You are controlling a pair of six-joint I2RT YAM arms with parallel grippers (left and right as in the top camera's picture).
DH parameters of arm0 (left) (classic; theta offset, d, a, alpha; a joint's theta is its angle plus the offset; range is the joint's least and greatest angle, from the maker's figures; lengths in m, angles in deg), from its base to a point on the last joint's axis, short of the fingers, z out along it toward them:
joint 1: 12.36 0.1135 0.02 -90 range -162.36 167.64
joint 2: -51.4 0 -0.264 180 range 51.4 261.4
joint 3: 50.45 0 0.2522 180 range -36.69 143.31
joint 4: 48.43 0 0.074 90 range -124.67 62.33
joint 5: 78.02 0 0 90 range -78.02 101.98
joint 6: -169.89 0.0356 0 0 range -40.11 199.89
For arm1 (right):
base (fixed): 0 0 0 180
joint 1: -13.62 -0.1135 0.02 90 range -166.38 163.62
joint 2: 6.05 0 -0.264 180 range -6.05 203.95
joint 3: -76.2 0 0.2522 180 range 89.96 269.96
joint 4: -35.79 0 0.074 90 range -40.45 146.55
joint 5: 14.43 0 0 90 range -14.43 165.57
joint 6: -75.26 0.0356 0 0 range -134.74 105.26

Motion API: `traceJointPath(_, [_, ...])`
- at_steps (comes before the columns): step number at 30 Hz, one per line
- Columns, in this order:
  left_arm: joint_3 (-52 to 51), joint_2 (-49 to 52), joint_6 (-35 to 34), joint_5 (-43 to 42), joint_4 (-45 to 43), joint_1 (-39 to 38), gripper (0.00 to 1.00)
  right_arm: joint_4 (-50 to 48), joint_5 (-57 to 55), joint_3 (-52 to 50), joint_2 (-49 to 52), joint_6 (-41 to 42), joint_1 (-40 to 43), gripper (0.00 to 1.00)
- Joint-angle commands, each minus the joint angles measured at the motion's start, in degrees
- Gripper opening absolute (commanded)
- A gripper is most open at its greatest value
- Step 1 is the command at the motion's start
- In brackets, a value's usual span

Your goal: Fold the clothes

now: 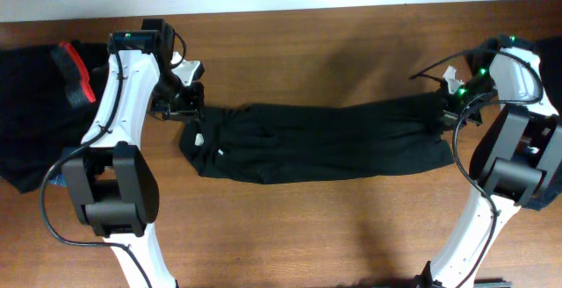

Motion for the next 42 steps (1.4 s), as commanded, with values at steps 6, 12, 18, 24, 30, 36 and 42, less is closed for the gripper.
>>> traceJointPath(6, [0.6,-0.8,-0.1,-0.7,0.0,0.3,0.36,6.9,-1.3,6.6,-0.1,2.6,-10.0,0.04])
traceJointPath(12, [0.6,-0.8,-0.1,-0.7,-0.2,0.3,0.36,7.0,-1.3,6.6,-0.1,6.1,-18.9,0.04])
traceJointPath(18, [0.6,-0.8,-0.1,-0.7,-0.2,0.3,0.36,5.6,-1.3,6.5,-0.1,8.6,-28.5,0.04])
traceJointPath(24, [0.6,-0.8,-0.1,-0.7,-0.6,0.3,0.36,2.1,-1.6,6.5,0.0,10.3,-35.7,0.04])
traceJointPath(30, [0.6,-0.8,-0.1,-0.7,-0.6,0.3,0.36,-0.9,-1.6,6.4,0.1,12.6,-39.8,0.04])
traceJointPath(36, [0.6,-0.8,-0.1,-0.7,-0.6,0.3,0.36,-2.1,-1.6,6.4,0.8,12.5,-41.7,0.06])
traceJointPath(42, [0.6,-0.8,-0.1,-0.7,-0.6,0.3,0.36,-4.7,4.2,6.4,0.8,1.1,-43.4,0.34])
